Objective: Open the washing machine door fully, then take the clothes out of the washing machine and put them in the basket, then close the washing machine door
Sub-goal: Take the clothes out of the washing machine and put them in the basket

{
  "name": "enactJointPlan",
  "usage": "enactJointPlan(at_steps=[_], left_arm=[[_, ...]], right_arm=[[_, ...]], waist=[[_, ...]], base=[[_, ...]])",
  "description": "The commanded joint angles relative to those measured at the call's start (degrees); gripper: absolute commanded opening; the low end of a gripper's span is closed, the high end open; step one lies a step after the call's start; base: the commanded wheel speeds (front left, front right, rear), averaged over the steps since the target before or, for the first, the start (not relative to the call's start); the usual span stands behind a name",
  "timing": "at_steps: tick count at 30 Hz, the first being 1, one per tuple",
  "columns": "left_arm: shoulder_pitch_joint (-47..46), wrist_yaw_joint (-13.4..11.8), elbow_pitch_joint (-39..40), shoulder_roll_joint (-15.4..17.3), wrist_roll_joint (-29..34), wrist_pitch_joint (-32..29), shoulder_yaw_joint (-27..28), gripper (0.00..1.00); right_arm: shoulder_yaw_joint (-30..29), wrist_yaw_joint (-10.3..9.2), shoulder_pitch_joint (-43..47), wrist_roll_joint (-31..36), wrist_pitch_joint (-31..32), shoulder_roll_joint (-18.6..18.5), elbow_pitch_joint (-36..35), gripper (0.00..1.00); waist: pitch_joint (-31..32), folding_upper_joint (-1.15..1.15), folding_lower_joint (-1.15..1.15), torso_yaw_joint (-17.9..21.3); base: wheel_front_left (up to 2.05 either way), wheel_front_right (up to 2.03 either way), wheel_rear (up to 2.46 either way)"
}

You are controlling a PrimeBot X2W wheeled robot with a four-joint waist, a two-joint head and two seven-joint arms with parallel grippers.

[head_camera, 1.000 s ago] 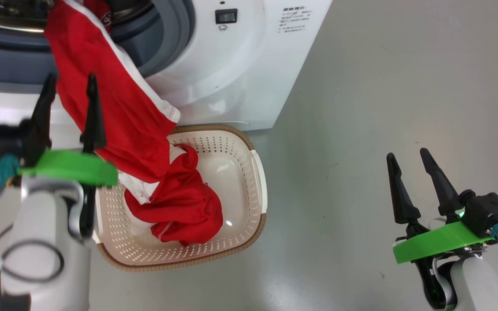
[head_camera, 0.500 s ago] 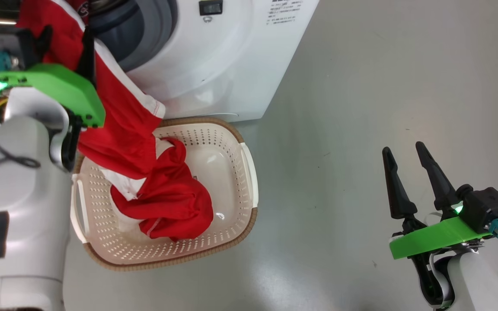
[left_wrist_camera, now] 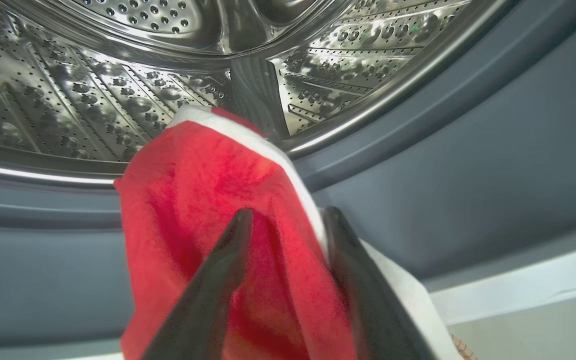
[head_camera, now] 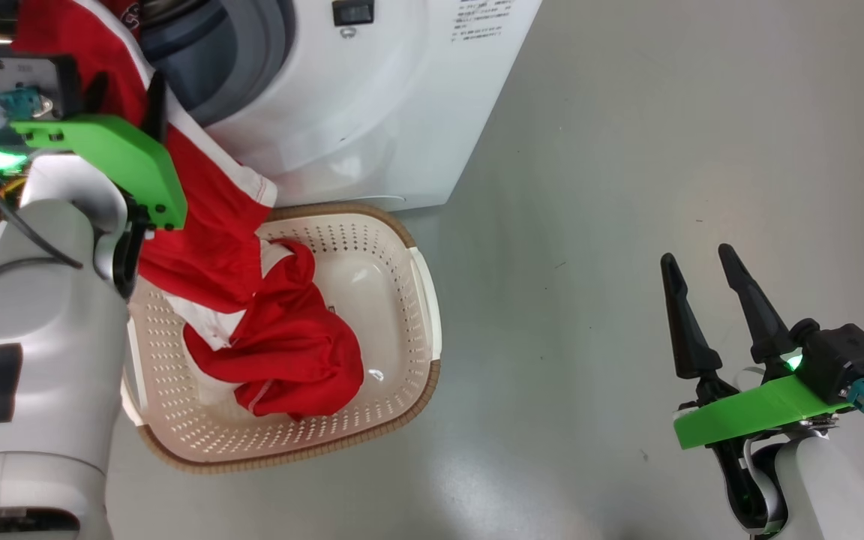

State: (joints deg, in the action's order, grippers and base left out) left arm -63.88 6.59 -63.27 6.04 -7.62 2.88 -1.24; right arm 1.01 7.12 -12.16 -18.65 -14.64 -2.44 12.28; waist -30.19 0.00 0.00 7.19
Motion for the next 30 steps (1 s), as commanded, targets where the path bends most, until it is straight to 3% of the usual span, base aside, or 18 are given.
enactJointPlan(at_steps=[1,3,14,16,22,30], left_arm=[[-0.8,0.1,0.3,2.5,-0.1,0.9,0.5,0.21],[-1.1,0.2,-0.6,2.5,-0.4,1.8,0.4,0.0],[1.3,0.7,0.8,2.1,-3.3,11.5,0.4,0.0],[3.4,0.8,4.5,1.9,-3.5,12.0,0.6,0.0],[15.6,0.0,26.8,0.2,-2.9,12.1,4.0,0.0],[32.4,0.1,41.8,-2.6,-2.9,12.1,5.8,0.0]], right_arm=[[1.3,0.36,0.1,-0.8,-0.4,-0.4,-1.4,1.0],[1.1,0.36,0.1,-0.8,-0.4,-0.4,-1.4,1.0],[0.4,0.36,0.8,-0.1,-0.4,-0.4,-1.1,1.0],[0.2,0.36,1.1,0.0,-0.4,-0.4,-1.1,1.0],[0.2,0.36,1.4,0.4,-0.4,-0.4,-1.1,1.0],[0.6,0.36,1.5,0.4,-0.4,-0.4,-0.7,1.0]], waist=[[0.1,0.0,0.0,-0.1],[0.2,0.0,0.0,-0.3],[2.0,0.0,0.0,-1.6],[2.5,0.0,0.0,-2.1],[3.2,0.0,0.0,-3.1],[4.2,0.0,0.0,-3.3]], base=[[0.0,0.0,0.0],[0.0,0.0,0.0],[0.0,0.0,0.0],[0.0,0.0,0.0],[0.0,0.0,0.0],[0.0,0.0,0.0]])
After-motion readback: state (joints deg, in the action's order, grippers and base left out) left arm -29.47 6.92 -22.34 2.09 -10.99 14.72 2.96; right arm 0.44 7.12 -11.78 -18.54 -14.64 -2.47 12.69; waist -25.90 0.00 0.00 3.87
